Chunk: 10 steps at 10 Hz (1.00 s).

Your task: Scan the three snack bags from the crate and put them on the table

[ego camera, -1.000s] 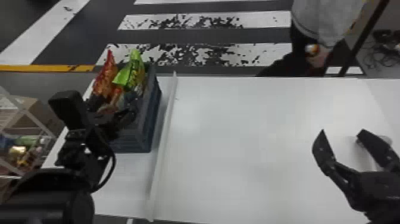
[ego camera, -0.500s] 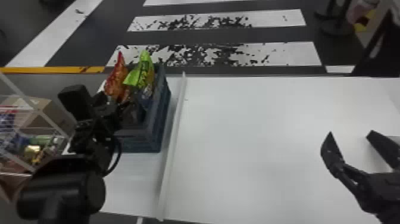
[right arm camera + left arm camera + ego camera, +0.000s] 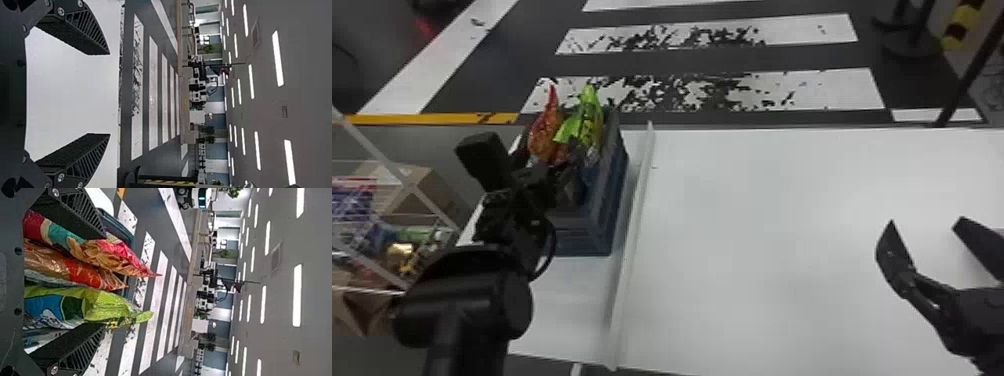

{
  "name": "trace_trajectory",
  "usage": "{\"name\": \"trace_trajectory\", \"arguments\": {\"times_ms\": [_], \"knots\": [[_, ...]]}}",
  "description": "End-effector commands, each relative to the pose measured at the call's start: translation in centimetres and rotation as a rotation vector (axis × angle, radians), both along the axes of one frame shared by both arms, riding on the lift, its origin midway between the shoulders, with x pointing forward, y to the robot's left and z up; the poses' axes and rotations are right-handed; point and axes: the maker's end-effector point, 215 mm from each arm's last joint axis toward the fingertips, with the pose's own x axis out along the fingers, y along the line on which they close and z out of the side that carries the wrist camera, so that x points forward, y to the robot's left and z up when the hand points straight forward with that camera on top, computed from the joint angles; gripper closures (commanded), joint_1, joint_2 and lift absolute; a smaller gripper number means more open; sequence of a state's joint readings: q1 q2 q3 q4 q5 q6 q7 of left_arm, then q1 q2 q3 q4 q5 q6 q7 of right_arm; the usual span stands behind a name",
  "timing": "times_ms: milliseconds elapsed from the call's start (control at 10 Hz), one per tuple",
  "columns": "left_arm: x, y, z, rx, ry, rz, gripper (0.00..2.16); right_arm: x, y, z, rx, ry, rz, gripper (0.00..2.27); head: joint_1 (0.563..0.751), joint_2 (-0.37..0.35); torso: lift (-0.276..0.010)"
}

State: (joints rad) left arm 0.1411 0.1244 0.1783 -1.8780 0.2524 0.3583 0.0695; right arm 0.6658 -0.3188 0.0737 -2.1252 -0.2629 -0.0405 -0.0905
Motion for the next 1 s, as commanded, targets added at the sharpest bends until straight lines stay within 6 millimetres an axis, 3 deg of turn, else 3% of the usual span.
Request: {"name": "trace_trajectory", "arguments": {"times_ms": [0,200,500,900], "knots": [[-0.2,-1.2,-0.2,-0.005,0.004,0.001,0.09,0.2,0.3,0.0,0.004,-0.002,0.005,0.15,0.695,0.157,-0.094],[-1.0,-2.3,-0.4,-0.013,0.006,0.004,0.09,0.4,0.6,0.2,0.009,-0.005,0.011,0.15,0.695,0.149,-0.094],[-0.4,-2.4,0.0,-0.007,0.0,0.004,0.09,0.5,0.8,0.1,0.009,-0.001,0.017,0.15,0.695,0.137,-0.094],[2.1,-1.8,-2.4,-0.011,0.043,-0.01,0.08,0.5,0.7,-0.1,0.003,0.005,0.017,0.15,0.695,0.139,-0.094]]}}
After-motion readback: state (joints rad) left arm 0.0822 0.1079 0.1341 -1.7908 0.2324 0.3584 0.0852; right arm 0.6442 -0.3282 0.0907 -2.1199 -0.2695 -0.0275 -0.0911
